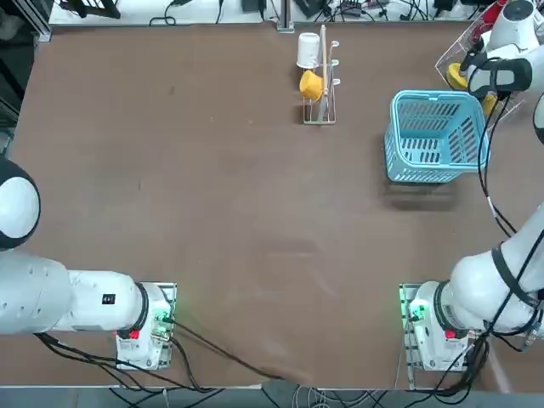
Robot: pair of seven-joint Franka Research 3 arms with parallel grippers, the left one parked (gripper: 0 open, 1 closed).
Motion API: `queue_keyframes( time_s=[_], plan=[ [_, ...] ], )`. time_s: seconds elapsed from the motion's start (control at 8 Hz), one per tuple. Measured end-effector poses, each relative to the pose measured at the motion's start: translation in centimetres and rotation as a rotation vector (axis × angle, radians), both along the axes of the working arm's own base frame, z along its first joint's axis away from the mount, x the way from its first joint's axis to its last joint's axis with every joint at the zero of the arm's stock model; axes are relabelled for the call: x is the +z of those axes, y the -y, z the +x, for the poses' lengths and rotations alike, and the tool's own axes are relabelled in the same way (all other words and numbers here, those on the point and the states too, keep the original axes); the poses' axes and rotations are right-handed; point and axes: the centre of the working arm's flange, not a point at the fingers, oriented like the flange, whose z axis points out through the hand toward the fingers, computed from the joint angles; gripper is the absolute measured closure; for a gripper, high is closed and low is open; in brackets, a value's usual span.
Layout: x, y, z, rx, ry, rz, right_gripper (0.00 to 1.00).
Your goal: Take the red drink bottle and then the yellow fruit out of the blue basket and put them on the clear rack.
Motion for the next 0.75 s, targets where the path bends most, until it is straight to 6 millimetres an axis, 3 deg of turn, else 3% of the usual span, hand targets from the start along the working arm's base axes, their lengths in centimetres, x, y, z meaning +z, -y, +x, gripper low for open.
queue_keyframes(
  time_s=[0.25, 0.38, 0.75],
  plan=[
    [-0.33, 0.07, -0.06, -0.001, -0.004, 0.001, 0.15],
    [-0.48, 0.08, -0.03, -0.001, -0.006, 0.002, 0.01],
    [0.17, 0.14, 0.47, 0.001, 0.009, -0.002, 0.00]
  ],
)
